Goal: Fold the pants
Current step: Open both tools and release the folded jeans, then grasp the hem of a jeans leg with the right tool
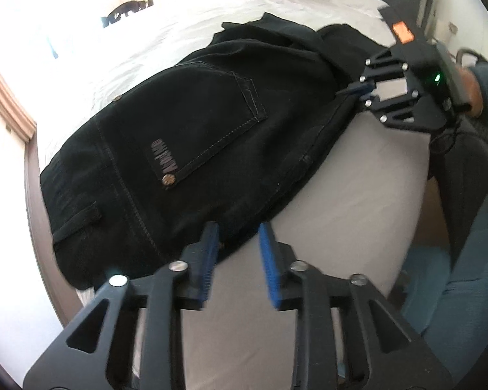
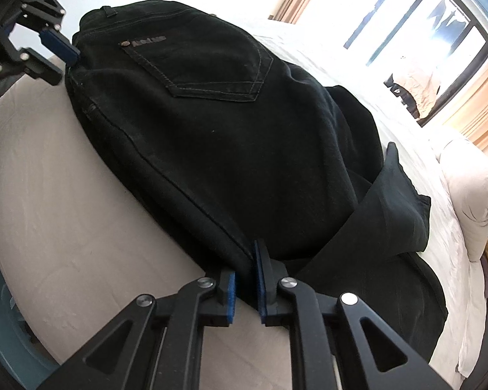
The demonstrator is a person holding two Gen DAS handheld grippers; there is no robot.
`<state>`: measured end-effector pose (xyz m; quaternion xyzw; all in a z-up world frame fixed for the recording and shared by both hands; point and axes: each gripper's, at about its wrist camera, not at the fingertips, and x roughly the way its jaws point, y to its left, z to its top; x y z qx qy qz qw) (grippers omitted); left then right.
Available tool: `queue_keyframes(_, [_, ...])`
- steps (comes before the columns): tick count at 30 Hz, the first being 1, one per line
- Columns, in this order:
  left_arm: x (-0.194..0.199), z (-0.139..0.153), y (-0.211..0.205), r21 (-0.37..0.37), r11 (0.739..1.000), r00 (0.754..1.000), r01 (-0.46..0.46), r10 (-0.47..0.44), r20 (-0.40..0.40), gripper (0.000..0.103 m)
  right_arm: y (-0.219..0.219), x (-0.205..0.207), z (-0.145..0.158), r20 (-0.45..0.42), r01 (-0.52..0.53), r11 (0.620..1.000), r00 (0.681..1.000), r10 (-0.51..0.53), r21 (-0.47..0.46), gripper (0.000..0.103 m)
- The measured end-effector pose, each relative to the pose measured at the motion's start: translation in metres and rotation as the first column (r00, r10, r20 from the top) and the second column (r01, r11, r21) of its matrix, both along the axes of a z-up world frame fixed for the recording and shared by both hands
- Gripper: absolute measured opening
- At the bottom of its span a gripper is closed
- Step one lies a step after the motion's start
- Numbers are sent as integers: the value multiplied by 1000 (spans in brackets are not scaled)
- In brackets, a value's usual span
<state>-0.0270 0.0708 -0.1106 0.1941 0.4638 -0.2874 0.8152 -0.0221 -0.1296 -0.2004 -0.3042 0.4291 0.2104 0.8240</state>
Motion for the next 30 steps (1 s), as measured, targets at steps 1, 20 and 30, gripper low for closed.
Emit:
queue_keyframes(1, [-1,5,2,-15,1000,1000,-7,7,-6,45,0,0,0,2,4,1000,1000,-4,2,13])
queue_keyframes(20, [114,-27,-37,-43,979,977,-201,197,-83,58,-10,13,12,-132,136,980,984,-117,146,77])
queue_keyframes(30, [143,4,-62,-151,964,976,-219,215,-42,58,-109,118,107,-122,407,817,912,-393,408,78])
